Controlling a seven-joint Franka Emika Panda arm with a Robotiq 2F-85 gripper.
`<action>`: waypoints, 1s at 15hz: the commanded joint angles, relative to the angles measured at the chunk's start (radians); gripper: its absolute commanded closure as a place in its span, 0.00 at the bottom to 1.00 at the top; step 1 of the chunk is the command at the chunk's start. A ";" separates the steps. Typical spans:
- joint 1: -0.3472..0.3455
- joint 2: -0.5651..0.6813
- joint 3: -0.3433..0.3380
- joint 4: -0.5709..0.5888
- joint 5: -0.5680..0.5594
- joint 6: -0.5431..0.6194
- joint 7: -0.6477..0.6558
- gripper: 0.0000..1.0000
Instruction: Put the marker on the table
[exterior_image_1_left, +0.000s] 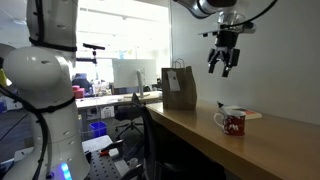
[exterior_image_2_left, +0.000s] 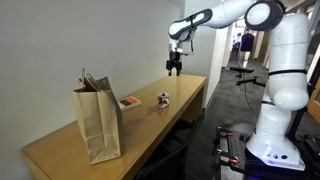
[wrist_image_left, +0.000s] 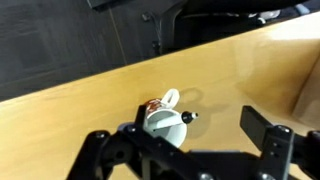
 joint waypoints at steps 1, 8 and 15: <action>-0.033 0.178 0.046 0.231 0.041 -0.120 0.113 0.00; -0.023 0.263 0.073 0.322 0.043 -0.087 0.395 0.00; -0.055 0.344 0.080 0.297 0.064 -0.019 0.377 0.00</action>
